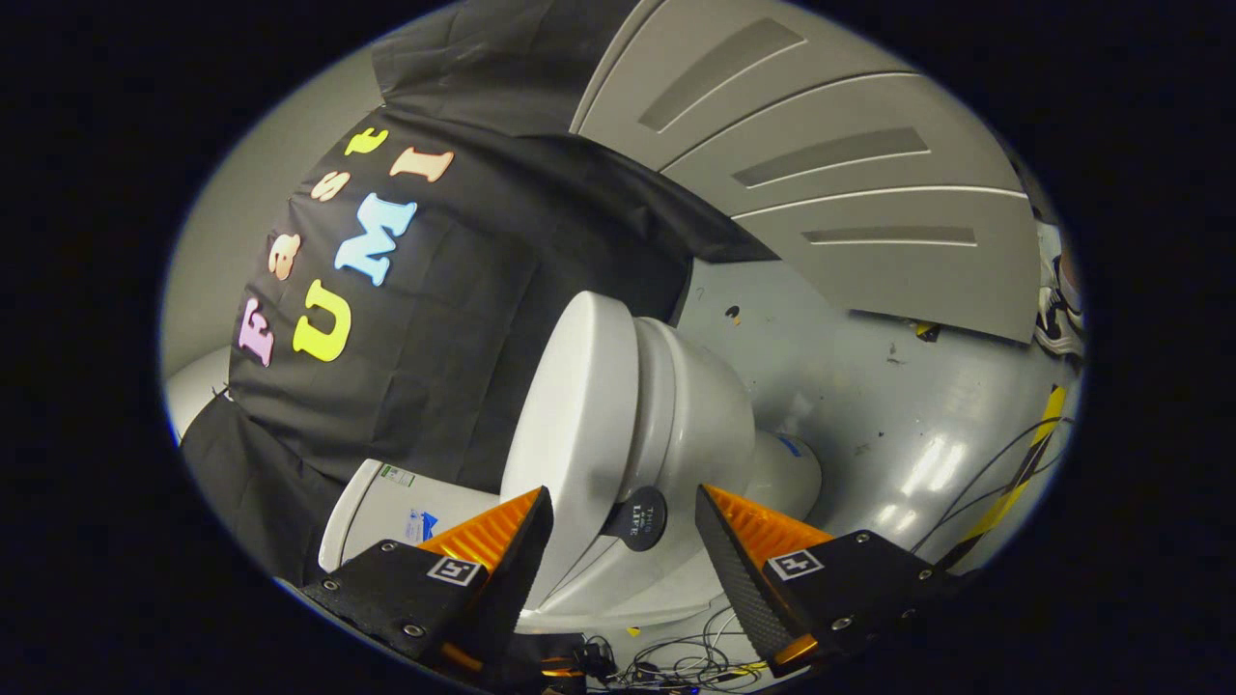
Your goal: Open the toilet lid.
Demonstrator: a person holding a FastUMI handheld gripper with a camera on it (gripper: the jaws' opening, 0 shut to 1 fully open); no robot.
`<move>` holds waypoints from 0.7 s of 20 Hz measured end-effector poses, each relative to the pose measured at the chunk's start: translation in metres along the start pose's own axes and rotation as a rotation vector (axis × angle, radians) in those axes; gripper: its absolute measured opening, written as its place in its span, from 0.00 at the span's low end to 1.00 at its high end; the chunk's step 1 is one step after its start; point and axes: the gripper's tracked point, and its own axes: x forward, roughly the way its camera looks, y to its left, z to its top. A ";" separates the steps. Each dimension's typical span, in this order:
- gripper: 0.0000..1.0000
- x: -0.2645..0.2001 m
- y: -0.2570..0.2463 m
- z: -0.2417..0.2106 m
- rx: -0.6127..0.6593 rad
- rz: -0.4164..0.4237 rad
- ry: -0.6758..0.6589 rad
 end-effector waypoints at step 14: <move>0.28 0.029 -0.001 -0.017 0.136 0.057 0.037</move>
